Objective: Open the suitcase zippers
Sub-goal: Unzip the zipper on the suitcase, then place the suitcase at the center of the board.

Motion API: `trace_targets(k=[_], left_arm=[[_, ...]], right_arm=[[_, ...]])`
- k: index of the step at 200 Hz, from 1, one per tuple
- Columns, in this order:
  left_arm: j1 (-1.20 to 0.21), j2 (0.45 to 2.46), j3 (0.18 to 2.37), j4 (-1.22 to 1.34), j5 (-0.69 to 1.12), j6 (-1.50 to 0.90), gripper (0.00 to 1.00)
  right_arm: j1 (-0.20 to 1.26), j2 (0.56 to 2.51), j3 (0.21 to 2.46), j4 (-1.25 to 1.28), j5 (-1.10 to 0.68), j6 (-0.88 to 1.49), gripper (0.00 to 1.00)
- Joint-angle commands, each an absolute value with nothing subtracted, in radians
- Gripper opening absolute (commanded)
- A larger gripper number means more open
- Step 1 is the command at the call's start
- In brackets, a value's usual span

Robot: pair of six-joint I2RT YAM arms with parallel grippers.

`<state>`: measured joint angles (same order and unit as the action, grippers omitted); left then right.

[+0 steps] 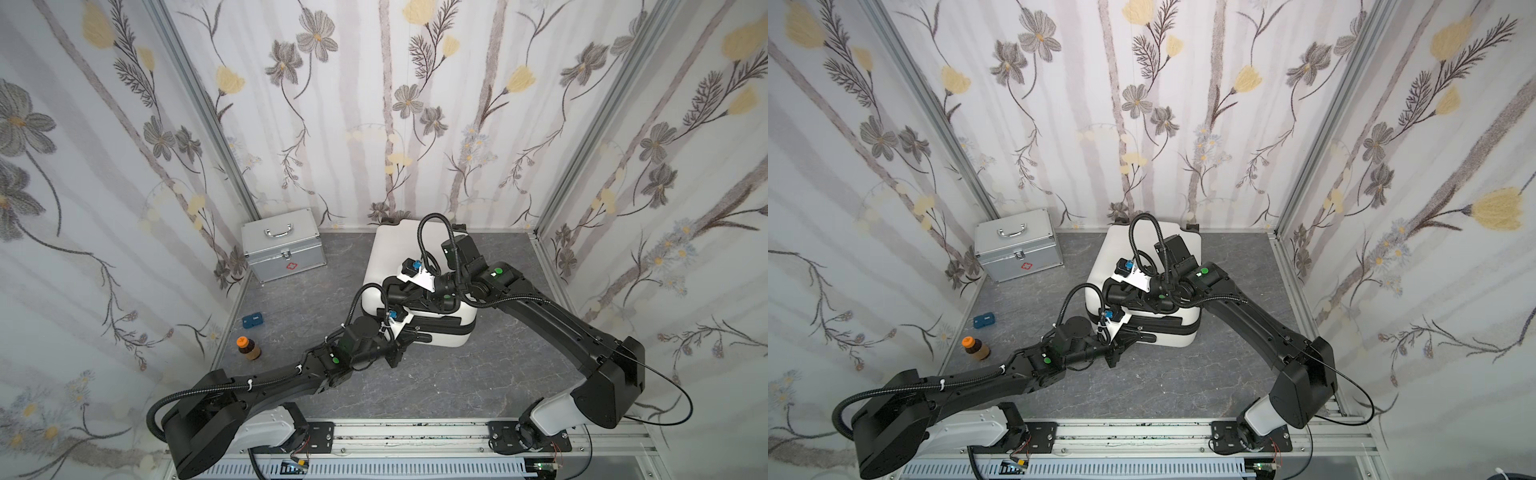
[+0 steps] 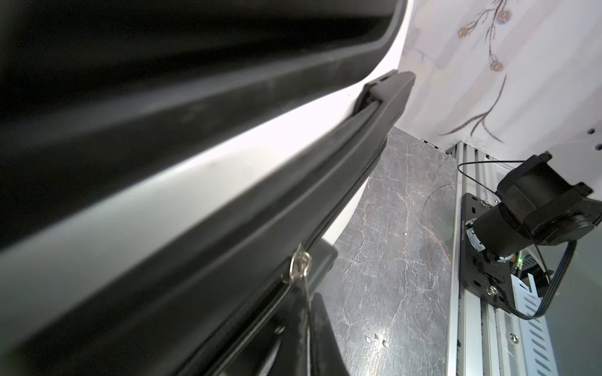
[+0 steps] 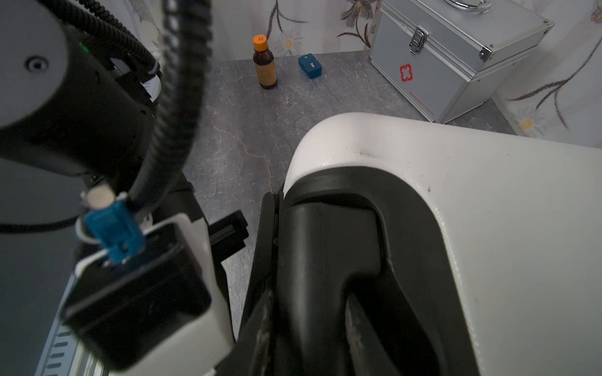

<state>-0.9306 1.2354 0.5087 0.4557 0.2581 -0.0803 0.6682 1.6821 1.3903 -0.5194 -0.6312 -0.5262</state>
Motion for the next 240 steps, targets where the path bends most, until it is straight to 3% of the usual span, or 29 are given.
trace_targets(k=[1, 63, 90, 102, 120, 137, 177, 240], left_arm=[[-0.982, 1.303, 0.542, 0.616, 0.38, -0.078, 0.0], [-1.034, 1.407, 0.59, 0.639, 0.359, -0.089, 0.0], [-1.033, 1.354, 0.604, 0.487, 0.341, -0.032, 0.32], [-1.032, 1.309, 0.606, 0.406, 0.336, 0.0, 0.44], [-1.031, 1.211, 0.611, 0.239, 0.316, 0.067, 0.51], [-1.031, 1.133, 0.65, 0.034, 0.285, 0.175, 0.54], [-1.031, 1.135, 0.839, -0.416, 0.151, 0.486, 0.58], [-0.968, 1.255, 1.196, -0.747, 0.18, 0.804, 0.63]], right_arm=[[0.664, 1.705, 1.375, -0.046, -0.656, -0.468, 0.0], [0.657, 1.754, 1.327, -0.005, -0.683, -0.486, 0.0], [0.655, 1.724, 1.287, -0.001, -0.665, -0.505, 0.0], [0.651, 1.706, 1.272, 0.0, -0.649, -0.501, 0.13], [0.646, 1.655, 1.238, 0.005, -0.625, -0.474, 0.38], [0.645, 1.563, 1.172, 0.032, -0.58, -0.419, 0.48], [0.645, 1.264, 0.879, 0.149, -0.457, -0.291, 0.55], [0.647, 0.772, 0.381, 0.431, -0.168, -0.058, 0.58]])
